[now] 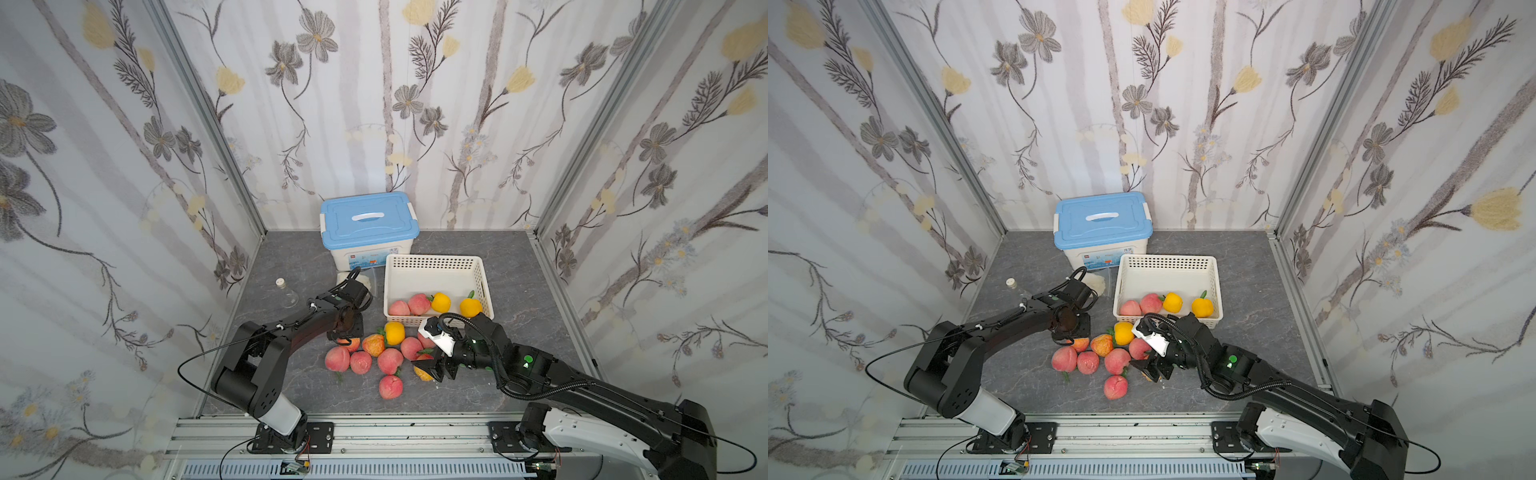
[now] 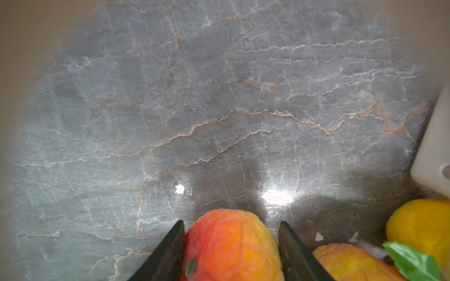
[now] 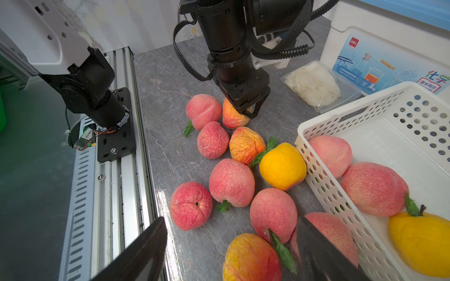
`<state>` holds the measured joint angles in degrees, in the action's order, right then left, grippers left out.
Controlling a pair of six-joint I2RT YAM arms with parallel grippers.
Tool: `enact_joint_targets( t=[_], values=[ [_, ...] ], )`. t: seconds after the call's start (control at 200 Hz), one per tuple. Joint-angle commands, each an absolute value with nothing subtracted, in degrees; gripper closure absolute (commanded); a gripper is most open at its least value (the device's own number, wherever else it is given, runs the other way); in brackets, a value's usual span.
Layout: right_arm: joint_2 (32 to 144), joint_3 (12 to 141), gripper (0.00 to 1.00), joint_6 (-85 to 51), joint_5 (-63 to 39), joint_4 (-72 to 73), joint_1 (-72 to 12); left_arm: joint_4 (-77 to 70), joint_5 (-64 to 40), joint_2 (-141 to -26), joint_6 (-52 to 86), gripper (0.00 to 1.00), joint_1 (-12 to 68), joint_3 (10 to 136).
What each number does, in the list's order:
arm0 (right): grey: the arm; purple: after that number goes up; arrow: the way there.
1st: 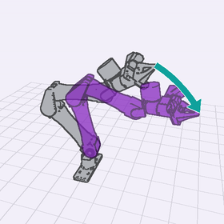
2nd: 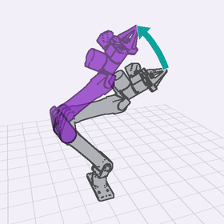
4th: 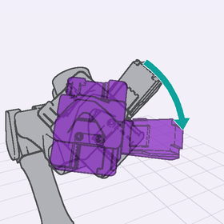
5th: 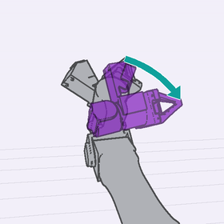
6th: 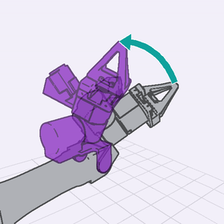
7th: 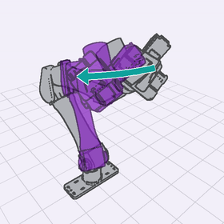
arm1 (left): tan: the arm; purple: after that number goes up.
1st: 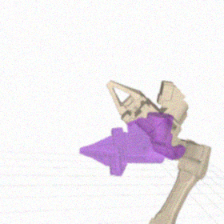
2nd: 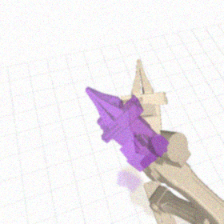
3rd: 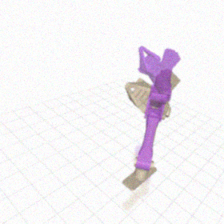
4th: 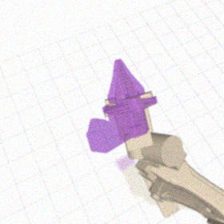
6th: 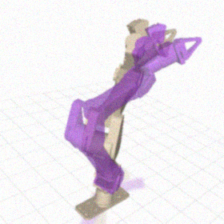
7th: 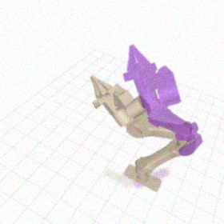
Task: Put the peaches into the basket
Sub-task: Pick up the peach from the center of the board.
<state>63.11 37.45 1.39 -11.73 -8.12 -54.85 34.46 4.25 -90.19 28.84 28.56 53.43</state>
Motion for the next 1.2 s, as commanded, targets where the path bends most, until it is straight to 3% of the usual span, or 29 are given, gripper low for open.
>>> enact_joint_targets(
  t=[0.0, 0.654, 0.839, 1.194],
  values=[
    [63.37, 37.88, 0.18, 2.49, -10.58, -6.86, -54.93, 35.22, 4.13, -89.29, 29.47, 0.42, 28.65, 54.51],
    [62.59, 37.95, 0.18, -1.80, -1.08, -5.71, -53.47, 40.30, 6.48, -80.35, 26.84, 0.44, 32.01, 68.53],
    [60.50, 39.09, 0.17, -5.18, 1.58, -8.13, -50.18, 37.86, 5.46, -88.44, 22.72, 0.44, 35.23, 79.12],
    [56.43, 41.84, 0.16, -10.29, 7.45, -17.89, -45.00, 38.73, 5.81, -115.40, 15.27, 0.45, 38.30, 106.42]
  ],
)
